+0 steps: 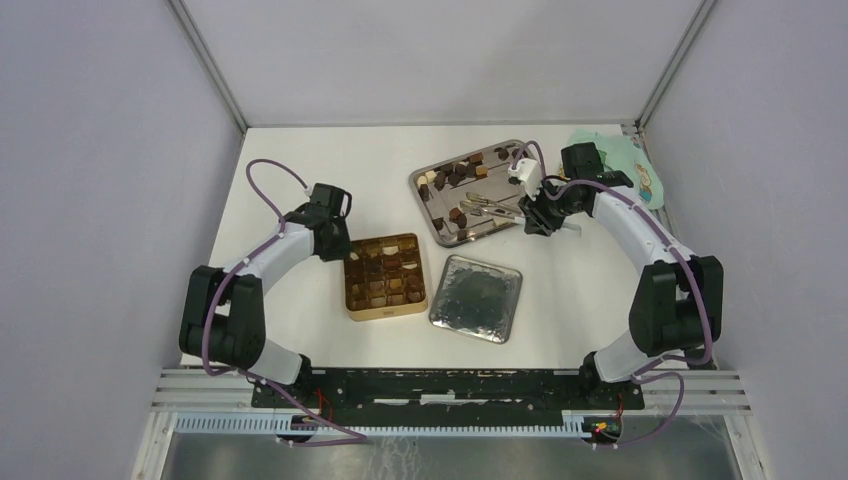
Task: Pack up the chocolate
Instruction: Adjust the packing box at the center of the board, then place the fake chocolate in the packing box.
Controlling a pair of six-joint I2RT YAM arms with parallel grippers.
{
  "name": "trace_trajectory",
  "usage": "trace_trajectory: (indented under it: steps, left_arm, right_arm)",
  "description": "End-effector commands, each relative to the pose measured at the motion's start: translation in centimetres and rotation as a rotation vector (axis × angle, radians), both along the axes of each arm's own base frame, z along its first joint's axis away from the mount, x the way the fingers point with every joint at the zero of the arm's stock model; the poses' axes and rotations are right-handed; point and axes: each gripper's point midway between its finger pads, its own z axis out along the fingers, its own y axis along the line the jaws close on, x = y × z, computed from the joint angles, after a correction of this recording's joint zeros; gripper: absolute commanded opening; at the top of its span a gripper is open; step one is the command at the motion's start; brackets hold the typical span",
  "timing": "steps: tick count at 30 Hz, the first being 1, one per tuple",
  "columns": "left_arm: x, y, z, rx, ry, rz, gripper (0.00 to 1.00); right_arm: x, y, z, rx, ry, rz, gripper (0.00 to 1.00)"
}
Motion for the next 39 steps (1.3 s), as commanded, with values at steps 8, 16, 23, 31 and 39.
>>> trace_trajectory:
  steps: [8, 16, 23, 31, 39]
  left_arm:
    - [3.7, -0.7, 7.5, -0.052, -0.375, -0.048, 0.02]
    - [2.8, 0.5, 11.2, -0.041, -0.608, -0.037, 0.02]
    - [2.4, 0.5, 10.9, -0.052, -0.613, -0.030, 0.02]
    - [2.4, 0.3, 7.5, -0.054, -0.457, 0.003, 0.02]
    - [2.3, 0.0, 4.0, -0.042, -0.307, 0.009, 0.02]
  right_arm:
    - [-0.6, 2.2, 4.9, 0.135, -0.092, 0.078, 0.00]
    - [-1.0, 3.2, 8.0, 0.199, -0.135, 0.117, 0.00]
    - [-1.9, 4.1, 9.5, 0.238, -0.158, 0.165, 0.00]
    - [-5.7, 7.4, 8.2, 0.233, -0.135, 0.321, 0.00]
    - [-10.6, 11.0, 4.9, 0.159, -0.116, 0.505, 0.00]
